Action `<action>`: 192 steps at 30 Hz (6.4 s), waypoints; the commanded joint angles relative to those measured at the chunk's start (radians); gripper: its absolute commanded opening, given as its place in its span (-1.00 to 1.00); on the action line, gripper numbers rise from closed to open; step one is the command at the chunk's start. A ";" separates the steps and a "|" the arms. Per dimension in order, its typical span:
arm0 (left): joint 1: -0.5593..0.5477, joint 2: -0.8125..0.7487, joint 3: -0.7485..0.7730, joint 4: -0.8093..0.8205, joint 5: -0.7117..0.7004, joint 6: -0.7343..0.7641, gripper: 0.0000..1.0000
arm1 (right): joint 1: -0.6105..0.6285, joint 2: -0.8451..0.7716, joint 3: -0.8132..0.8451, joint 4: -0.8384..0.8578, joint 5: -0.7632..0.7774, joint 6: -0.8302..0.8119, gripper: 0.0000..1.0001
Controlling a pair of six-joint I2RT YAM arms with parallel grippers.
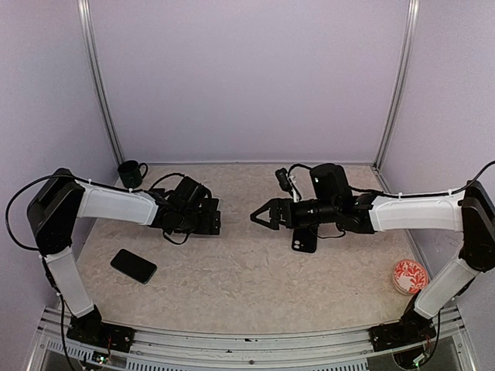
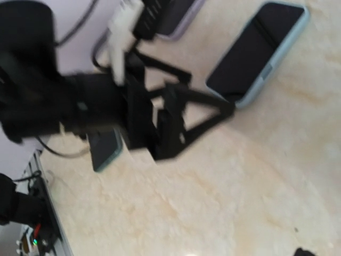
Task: Put the phone into the phone case
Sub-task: Move the phone with the phone case to the center of the board, then move the phone to the center of the board.
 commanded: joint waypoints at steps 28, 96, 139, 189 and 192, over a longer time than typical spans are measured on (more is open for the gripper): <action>0.063 0.201 0.140 -0.004 0.003 0.081 0.95 | -0.017 0.004 -0.057 0.055 -0.021 -0.015 0.99; 0.189 0.071 0.264 -0.250 -0.148 -0.023 0.98 | -0.020 0.032 -0.076 0.071 -0.020 -0.016 0.99; 0.330 -0.594 -0.533 -0.421 -0.009 -0.837 0.98 | -0.020 0.117 -0.046 0.117 -0.069 -0.004 0.99; 0.243 -0.306 -0.382 -0.372 0.126 -0.694 0.36 | -0.025 0.064 -0.063 0.105 -0.037 -0.016 0.99; 0.179 -0.267 -0.349 -0.360 0.136 -0.709 0.35 | -0.028 0.053 -0.065 0.096 -0.027 -0.017 0.99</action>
